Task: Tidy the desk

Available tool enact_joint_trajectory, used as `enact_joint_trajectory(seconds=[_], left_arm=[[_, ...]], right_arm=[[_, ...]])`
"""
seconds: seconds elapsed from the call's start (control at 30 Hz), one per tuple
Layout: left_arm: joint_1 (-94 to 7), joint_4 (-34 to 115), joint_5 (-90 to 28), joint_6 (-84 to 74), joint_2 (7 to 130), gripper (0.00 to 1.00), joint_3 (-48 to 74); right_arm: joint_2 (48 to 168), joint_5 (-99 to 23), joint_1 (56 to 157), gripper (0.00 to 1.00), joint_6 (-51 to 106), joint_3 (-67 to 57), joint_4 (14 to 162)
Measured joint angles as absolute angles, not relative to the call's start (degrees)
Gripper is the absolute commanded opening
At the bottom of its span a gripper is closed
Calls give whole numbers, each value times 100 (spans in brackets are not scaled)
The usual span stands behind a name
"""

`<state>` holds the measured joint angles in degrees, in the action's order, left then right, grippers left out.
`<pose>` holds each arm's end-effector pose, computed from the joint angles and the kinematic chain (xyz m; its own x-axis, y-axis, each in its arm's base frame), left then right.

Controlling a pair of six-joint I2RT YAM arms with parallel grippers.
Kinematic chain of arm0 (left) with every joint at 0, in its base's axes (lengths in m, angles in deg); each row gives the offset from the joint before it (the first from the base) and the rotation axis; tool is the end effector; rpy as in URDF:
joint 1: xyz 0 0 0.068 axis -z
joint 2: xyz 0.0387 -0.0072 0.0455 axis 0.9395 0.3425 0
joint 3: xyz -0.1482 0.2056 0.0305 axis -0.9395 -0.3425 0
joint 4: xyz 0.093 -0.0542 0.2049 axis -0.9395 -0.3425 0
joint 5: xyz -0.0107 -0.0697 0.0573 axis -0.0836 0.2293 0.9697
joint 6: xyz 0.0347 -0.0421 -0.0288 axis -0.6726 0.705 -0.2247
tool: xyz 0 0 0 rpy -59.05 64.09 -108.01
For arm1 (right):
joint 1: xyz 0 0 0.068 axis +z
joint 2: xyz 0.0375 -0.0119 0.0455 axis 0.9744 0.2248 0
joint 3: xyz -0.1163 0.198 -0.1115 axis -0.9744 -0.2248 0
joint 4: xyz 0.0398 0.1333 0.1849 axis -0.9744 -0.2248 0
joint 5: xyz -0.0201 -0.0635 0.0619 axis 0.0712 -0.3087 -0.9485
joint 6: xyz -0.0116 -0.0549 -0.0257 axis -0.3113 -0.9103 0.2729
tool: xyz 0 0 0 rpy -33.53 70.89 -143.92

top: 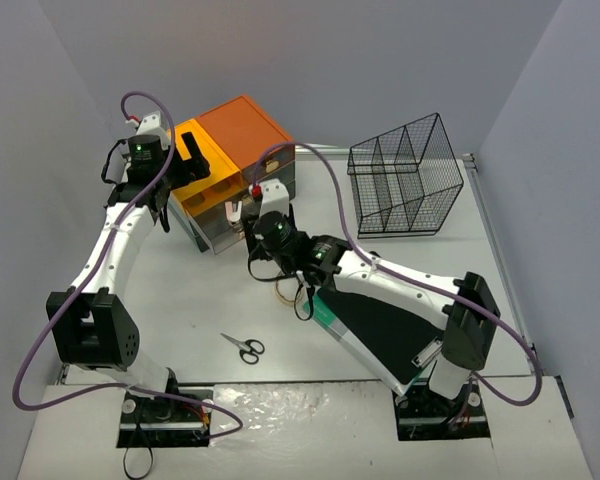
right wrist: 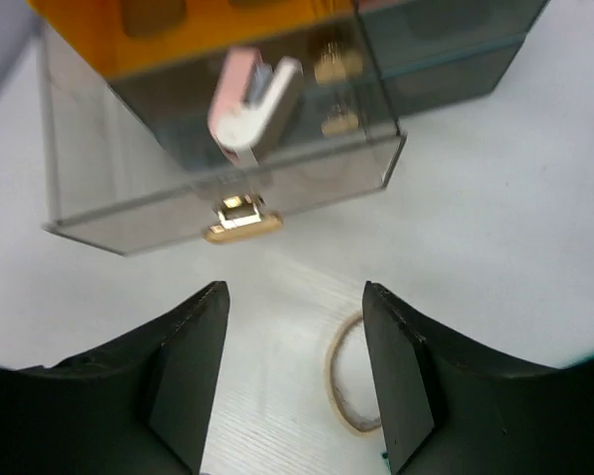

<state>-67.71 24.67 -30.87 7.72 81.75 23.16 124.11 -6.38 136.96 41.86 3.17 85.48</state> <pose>0.3456 -0.0201 0.3548 -0.3776 -0.3997 -0.8352 0.0112 0.9000 -0.4358 0.2082 0.3218 0.3321 -0.3529 0.0547 -0.9341 -0.4996 0.8330 0.2376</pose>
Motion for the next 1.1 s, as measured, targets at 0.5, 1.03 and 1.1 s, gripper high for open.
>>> enact_joint_trajectory(seconds=[0.5, 1.03, 1.1], left_arm=[[-6771, 2467, -3088, 774, 8175, 97, 2316], [-6771, 2467, -3086, 779, 8173, 97, 2316], [-6771, 2468, -3086, 779, 8173, 97, 2316]], right_arm=[[13288, -725, 13465, 45, 3950, 574, 9029], [14840, -1237, 12953, 47, 3538, 2341, 9289], [14905, -1275, 12914, 48, 3524, 2456, 9311]])
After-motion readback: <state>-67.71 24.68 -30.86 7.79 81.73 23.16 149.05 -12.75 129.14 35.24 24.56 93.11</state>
